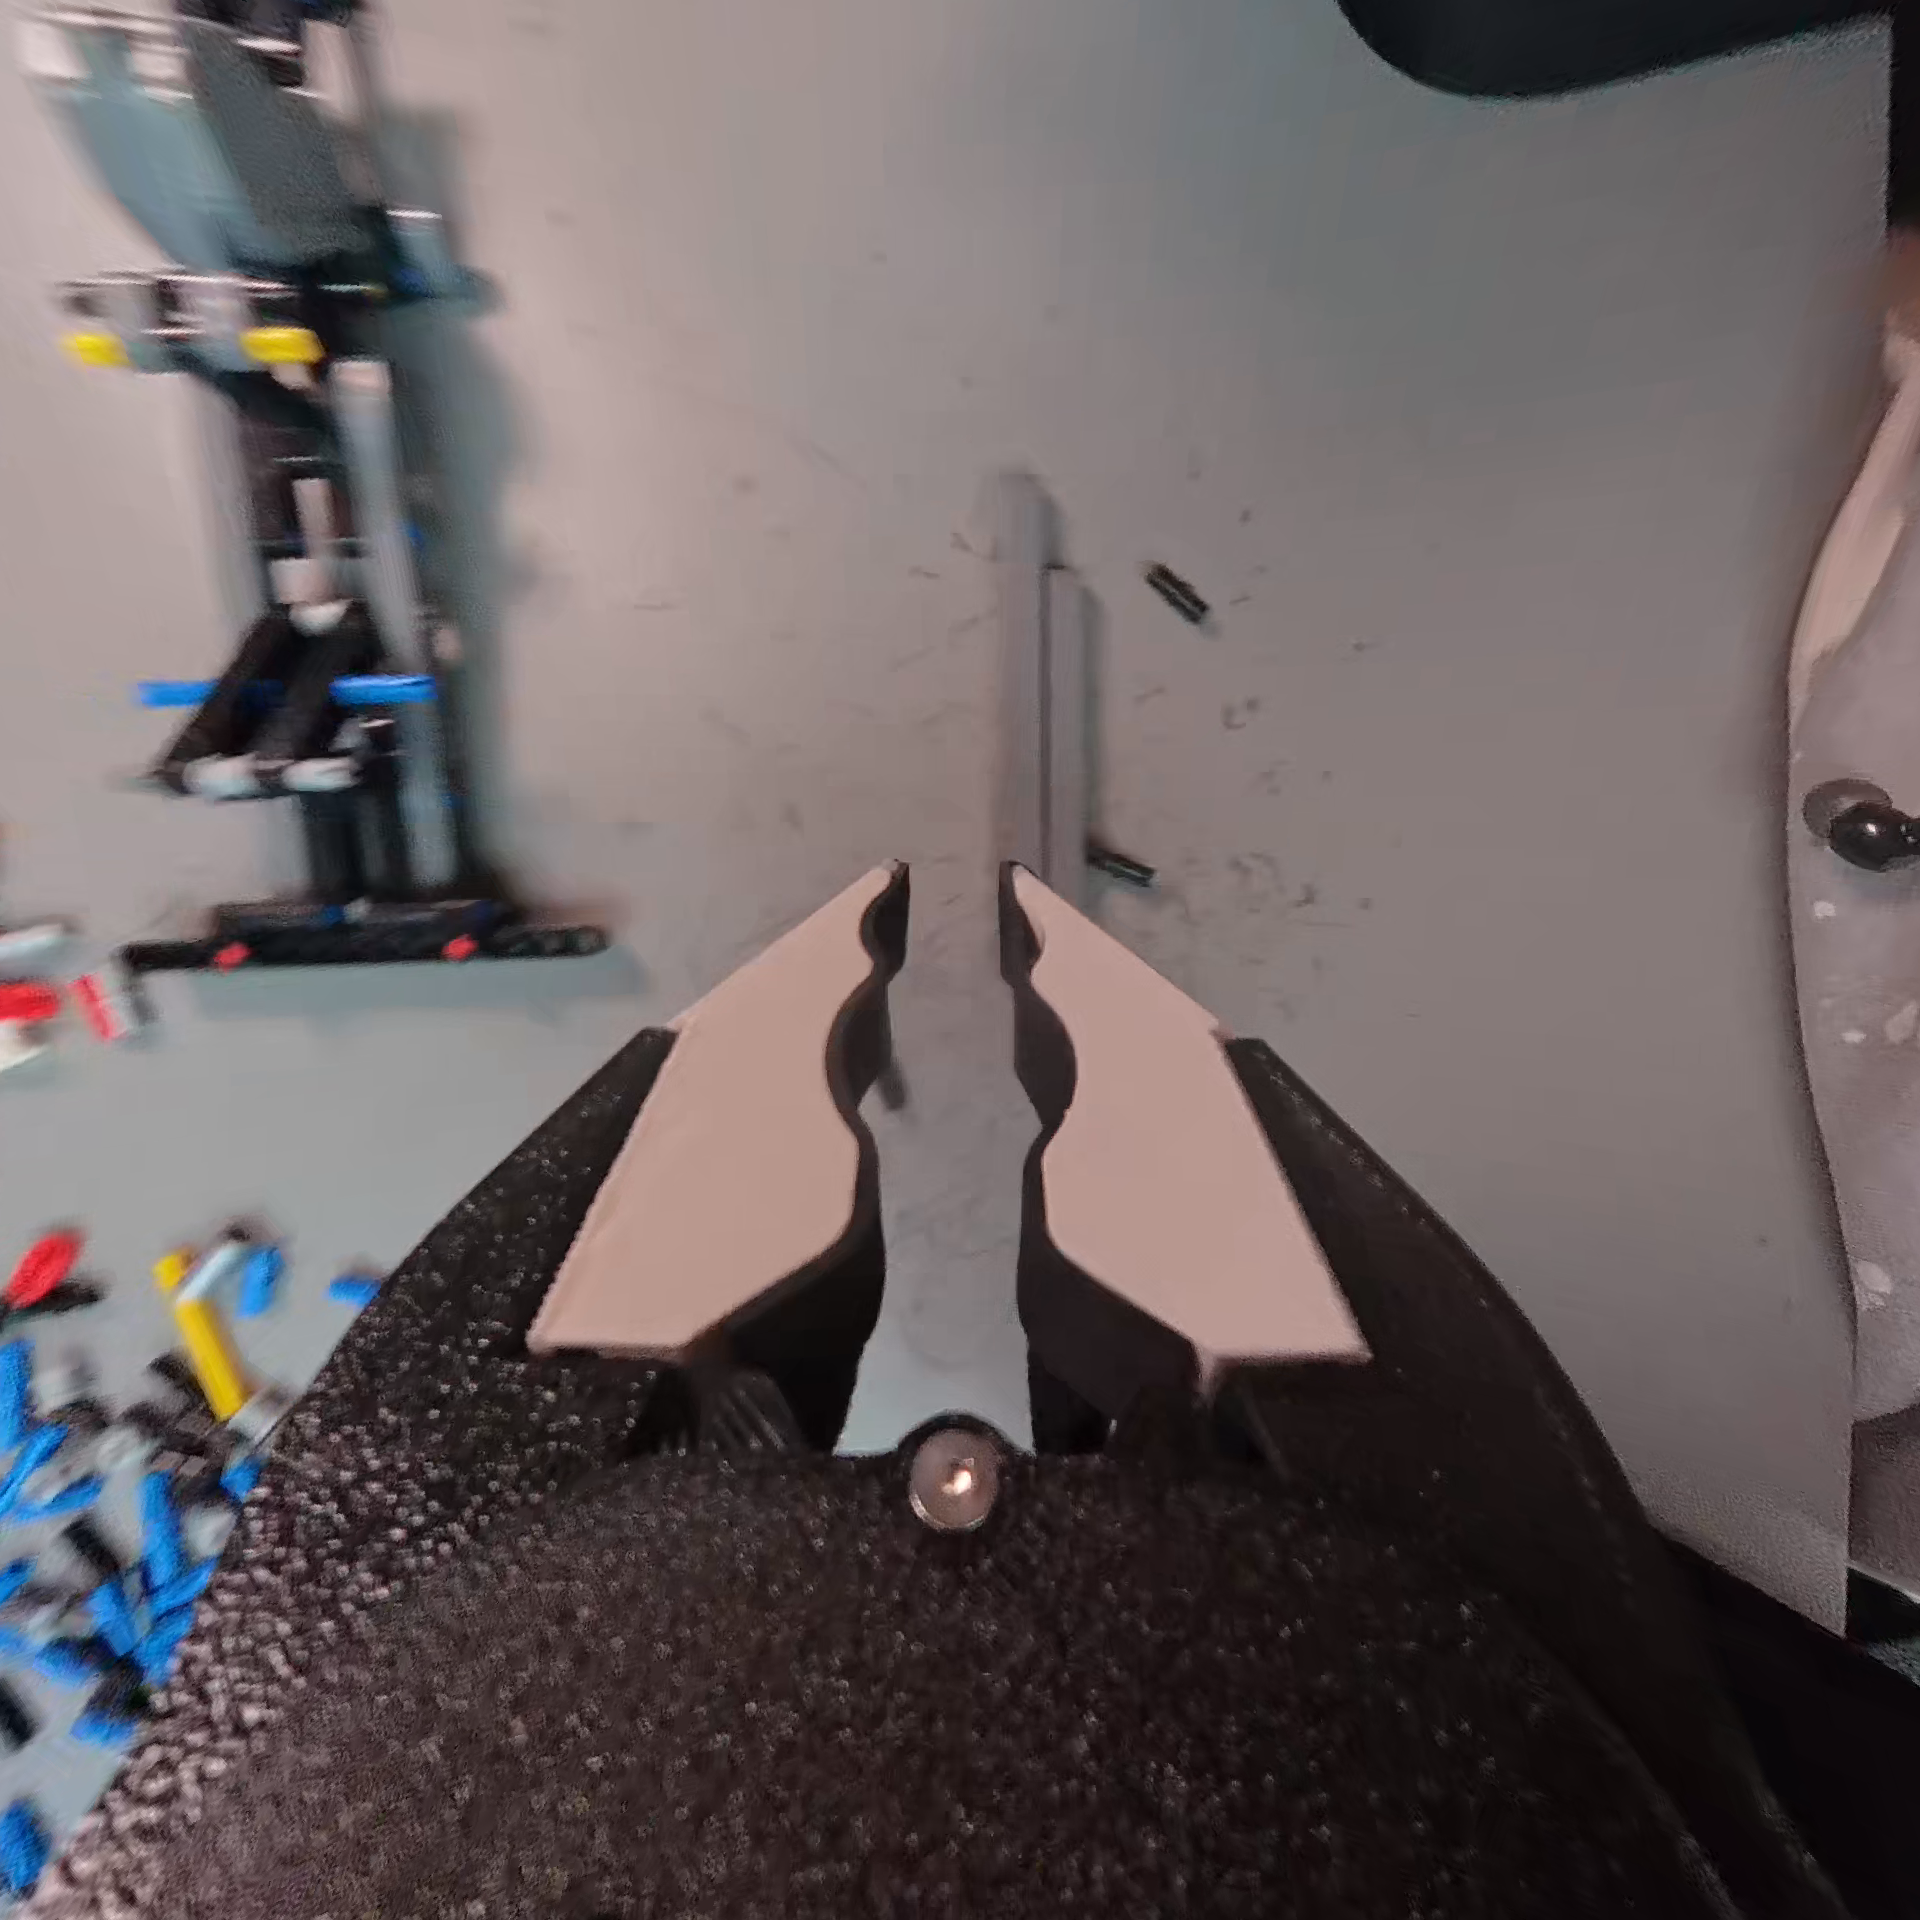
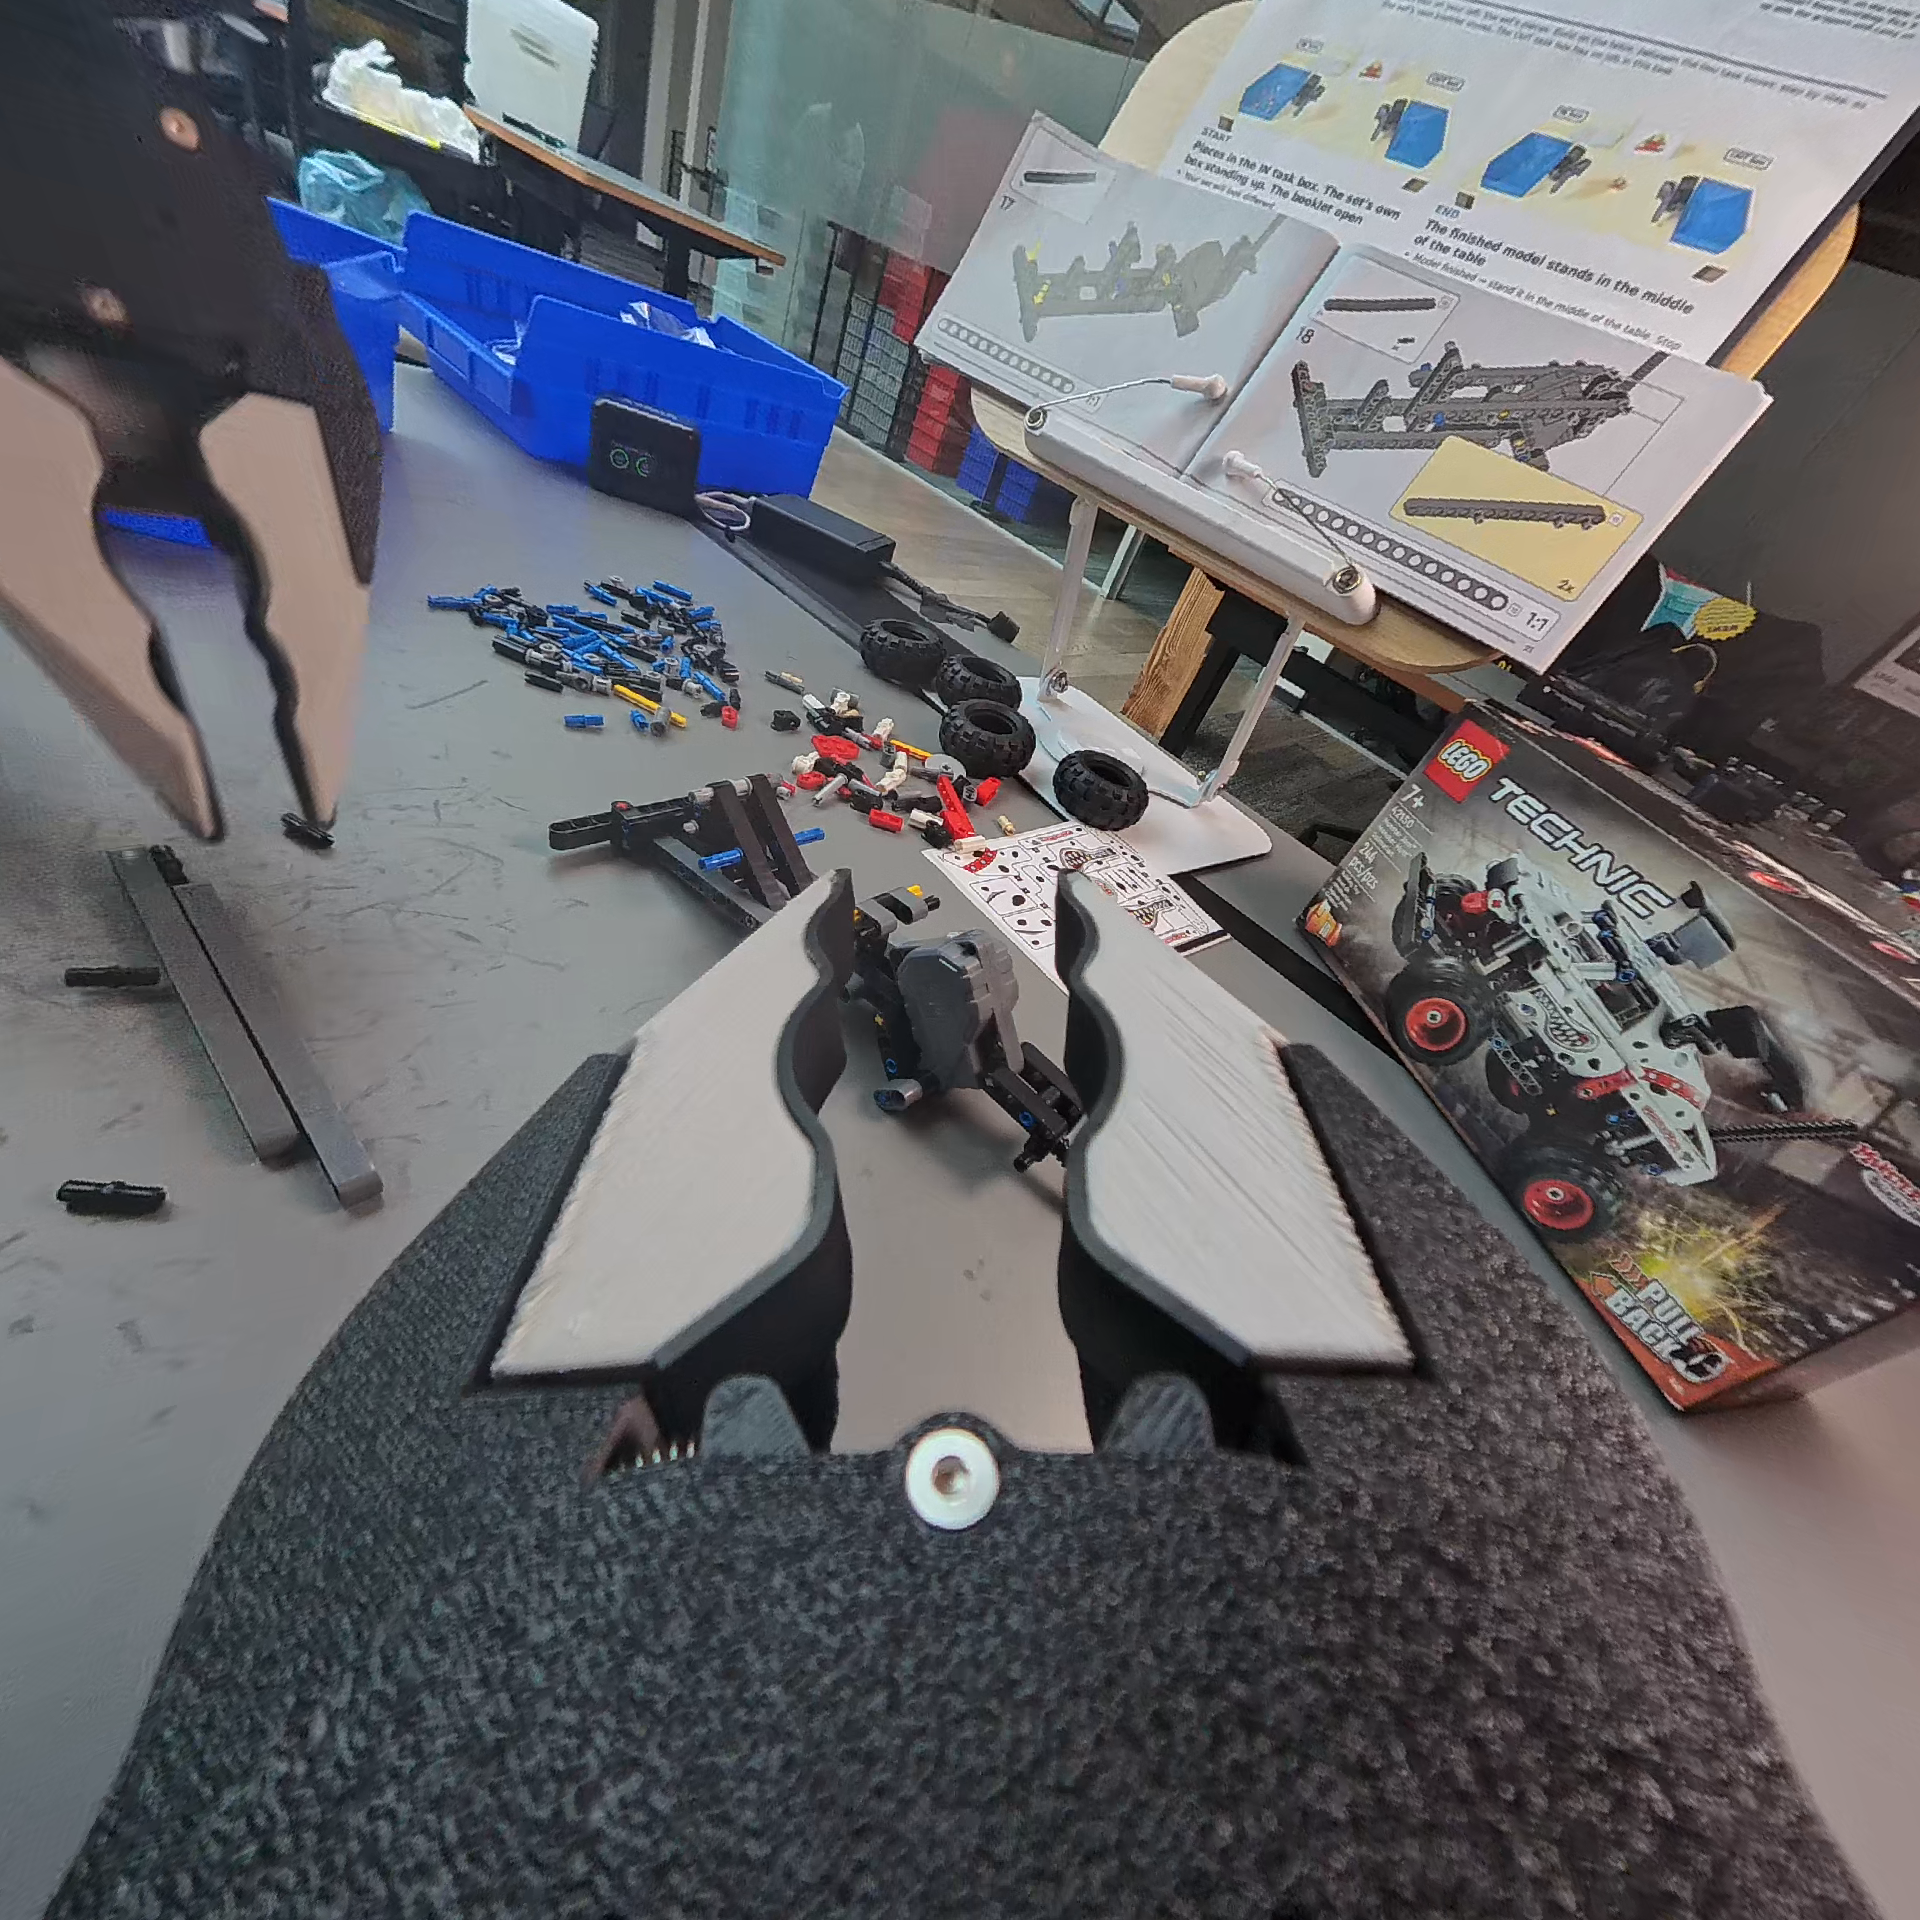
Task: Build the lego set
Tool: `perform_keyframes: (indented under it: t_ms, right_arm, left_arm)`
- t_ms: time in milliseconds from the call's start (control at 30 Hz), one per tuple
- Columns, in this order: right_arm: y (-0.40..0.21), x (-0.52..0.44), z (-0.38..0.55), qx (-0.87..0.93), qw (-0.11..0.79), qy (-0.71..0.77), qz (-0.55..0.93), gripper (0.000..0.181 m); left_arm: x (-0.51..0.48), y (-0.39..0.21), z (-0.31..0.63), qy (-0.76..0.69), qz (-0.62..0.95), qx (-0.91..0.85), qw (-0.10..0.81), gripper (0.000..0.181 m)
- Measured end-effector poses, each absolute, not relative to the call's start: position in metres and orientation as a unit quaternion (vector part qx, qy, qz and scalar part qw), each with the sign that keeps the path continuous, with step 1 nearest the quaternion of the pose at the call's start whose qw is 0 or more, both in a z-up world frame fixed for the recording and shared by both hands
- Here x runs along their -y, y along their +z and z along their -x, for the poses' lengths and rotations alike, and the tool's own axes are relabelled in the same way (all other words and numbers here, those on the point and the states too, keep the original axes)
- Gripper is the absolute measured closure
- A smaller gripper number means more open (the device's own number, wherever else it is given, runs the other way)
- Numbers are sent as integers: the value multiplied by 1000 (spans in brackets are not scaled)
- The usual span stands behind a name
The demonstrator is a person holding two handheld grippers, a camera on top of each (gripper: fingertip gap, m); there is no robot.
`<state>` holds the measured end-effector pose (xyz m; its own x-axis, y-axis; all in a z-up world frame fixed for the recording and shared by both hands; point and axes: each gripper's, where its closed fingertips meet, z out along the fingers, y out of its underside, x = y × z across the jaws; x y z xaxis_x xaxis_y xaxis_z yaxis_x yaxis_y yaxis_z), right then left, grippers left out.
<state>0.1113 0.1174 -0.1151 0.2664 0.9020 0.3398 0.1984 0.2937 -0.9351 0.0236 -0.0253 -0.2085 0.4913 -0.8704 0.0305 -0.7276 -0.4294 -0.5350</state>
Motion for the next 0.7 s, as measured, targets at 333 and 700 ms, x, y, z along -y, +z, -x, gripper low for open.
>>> perform_keyframes:
  t_ms: [333,700]
  right_arm:
    - [-113,-118,-113,528,605,296,517,143]
    - [-123,-127,-116,522,596,293,536,143]
  left_arm:
    - [-69,-163,272,20,952,-188,242,154]
    - [-70,-205,416,63,979,-82,178,151]
